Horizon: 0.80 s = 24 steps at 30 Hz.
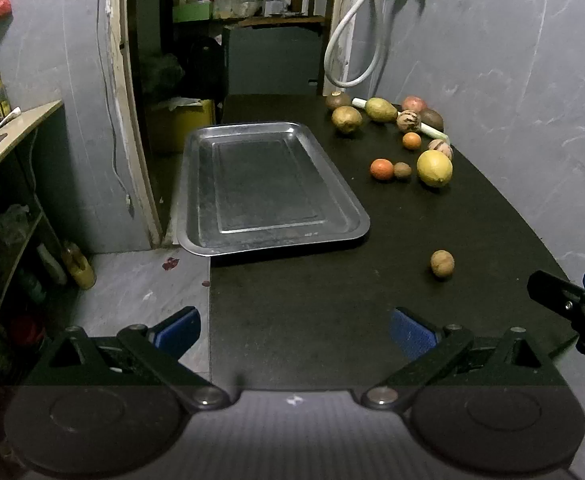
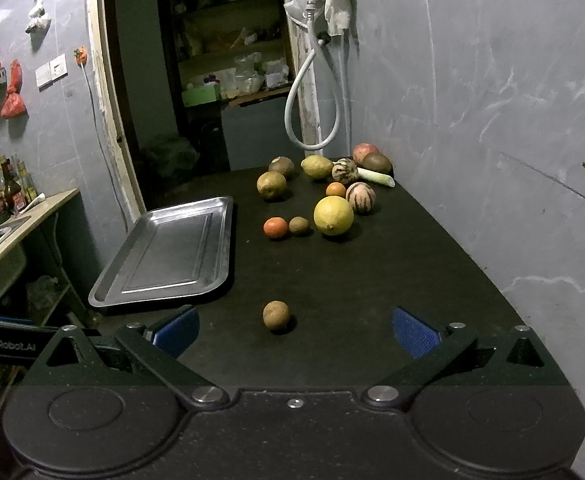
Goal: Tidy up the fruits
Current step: 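Move both tools toward the fruits beside the metal tray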
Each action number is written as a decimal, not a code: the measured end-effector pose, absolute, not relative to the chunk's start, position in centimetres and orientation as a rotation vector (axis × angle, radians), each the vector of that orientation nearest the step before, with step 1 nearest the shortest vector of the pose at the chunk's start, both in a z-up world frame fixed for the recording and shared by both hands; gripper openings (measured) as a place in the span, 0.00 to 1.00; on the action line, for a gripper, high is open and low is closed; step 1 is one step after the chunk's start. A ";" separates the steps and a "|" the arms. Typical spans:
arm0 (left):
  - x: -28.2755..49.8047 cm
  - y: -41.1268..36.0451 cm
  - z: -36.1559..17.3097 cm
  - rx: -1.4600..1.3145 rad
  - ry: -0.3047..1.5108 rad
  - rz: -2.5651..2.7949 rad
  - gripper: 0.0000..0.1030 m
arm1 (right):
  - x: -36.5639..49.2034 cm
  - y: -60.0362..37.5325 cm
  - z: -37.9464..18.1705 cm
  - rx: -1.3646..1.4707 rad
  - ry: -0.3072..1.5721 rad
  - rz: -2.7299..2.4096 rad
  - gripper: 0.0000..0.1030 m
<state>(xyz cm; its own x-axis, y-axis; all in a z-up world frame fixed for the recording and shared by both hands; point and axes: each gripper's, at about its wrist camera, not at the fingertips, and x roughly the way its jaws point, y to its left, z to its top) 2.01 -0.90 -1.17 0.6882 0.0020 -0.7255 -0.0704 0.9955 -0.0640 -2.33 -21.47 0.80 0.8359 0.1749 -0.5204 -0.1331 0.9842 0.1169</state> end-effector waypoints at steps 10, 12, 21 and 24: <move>3.2 -0.6 -1.9 -0.103 0.848 0.036 0.99 | -1.1 -21.0 0.5 0.083 0.596 0.161 1.00; 3.6 -0.4 -2.2 -0.112 0.860 0.032 0.99 | -0.7 -20.9 0.4 0.083 0.608 0.163 1.00; 6.1 1.3 -3.5 -0.164 0.949 0.016 0.99 | 1.3 -19.5 -0.8 0.054 0.680 0.149 1.00; 7.1 1.9 -3.6 -0.151 0.961 0.003 0.99 | 2.2 -18.8 -1.2 0.056 0.697 0.135 1.00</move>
